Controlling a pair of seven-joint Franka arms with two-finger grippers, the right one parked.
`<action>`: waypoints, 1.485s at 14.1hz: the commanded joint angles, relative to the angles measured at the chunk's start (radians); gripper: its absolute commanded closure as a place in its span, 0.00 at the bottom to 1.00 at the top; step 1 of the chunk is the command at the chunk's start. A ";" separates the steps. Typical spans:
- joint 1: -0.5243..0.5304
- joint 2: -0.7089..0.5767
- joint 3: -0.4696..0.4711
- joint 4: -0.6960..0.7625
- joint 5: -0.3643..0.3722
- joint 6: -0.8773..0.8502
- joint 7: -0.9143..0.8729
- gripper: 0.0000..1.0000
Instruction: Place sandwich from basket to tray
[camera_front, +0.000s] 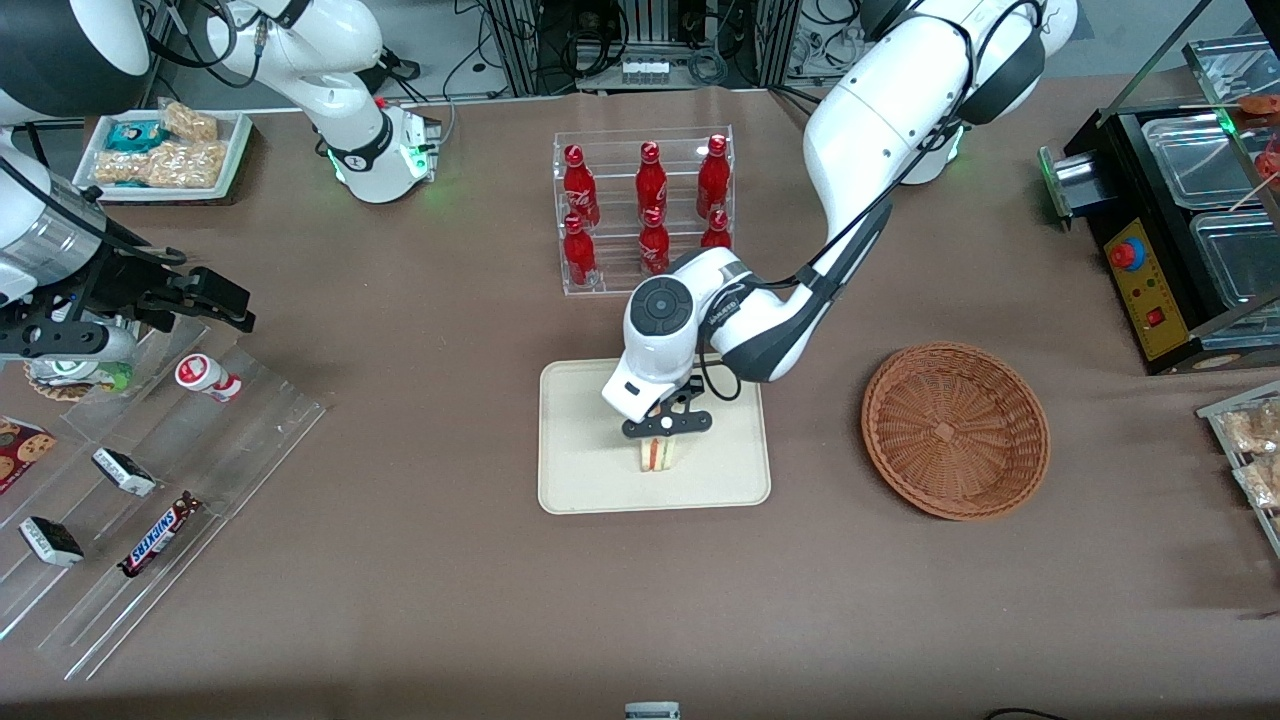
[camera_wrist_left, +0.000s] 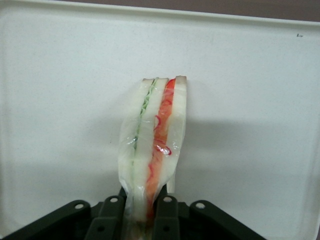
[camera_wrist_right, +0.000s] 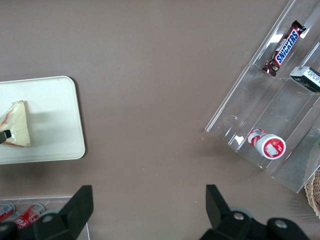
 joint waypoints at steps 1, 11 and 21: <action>-0.012 -0.019 0.016 0.029 0.028 -0.013 -0.013 0.00; 0.160 -0.404 0.011 -0.011 -0.061 -0.364 -0.001 0.00; 0.514 -0.608 0.011 -0.172 -0.161 -0.547 0.496 0.00</action>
